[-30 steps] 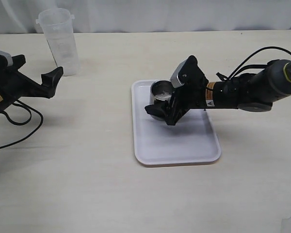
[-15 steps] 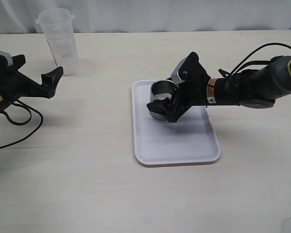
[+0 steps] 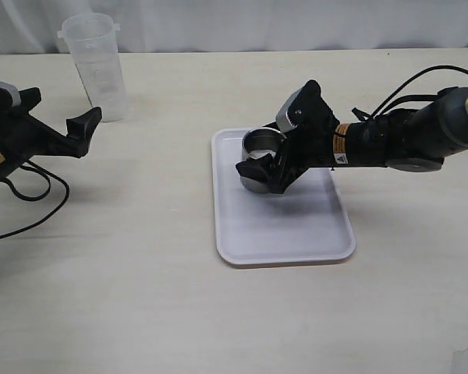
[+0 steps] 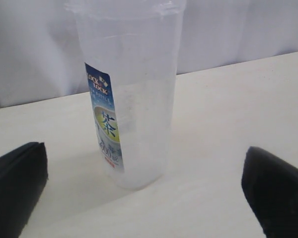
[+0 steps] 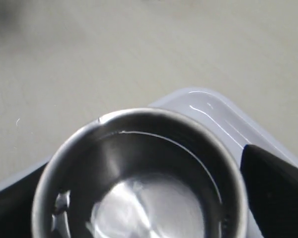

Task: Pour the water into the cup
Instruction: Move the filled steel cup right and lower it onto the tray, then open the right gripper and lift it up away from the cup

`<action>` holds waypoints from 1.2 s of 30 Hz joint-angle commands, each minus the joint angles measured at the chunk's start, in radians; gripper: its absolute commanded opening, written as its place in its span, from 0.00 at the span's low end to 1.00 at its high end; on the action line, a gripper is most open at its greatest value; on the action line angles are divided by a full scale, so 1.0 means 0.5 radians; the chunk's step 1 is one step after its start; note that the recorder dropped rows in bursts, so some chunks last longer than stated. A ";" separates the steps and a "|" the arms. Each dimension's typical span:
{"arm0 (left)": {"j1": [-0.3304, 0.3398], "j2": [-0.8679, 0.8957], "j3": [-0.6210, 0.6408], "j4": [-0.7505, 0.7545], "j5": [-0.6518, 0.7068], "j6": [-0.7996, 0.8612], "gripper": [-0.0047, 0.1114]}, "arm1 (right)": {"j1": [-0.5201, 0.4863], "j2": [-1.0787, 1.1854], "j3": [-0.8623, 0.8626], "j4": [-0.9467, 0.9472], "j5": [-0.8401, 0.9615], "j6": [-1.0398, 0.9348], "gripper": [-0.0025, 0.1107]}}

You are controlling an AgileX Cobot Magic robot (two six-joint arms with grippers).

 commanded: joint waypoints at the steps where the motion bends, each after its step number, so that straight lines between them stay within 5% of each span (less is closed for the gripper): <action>1: 0.002 -0.017 0.008 -0.023 -0.015 0.006 0.94 | -0.012 -0.018 -0.001 0.020 0.002 0.028 0.75; 8: 0.002 -0.017 0.008 -0.023 -0.015 0.006 0.94 | -0.008 -0.018 -0.001 -0.047 0.006 0.060 0.76; 13: 0.002 -0.017 0.008 -0.023 -0.015 0.006 0.94 | -0.008 -0.018 -0.001 -0.024 0.006 0.064 0.99; 30: 0.002 -0.024 0.008 -0.022 -0.015 0.006 0.94 | -0.008 -0.406 -0.001 -0.106 0.034 0.472 0.99; 36: 0.002 -0.110 0.008 -0.011 -0.015 0.001 0.94 | -0.008 -0.656 0.035 -0.136 0.288 0.822 0.99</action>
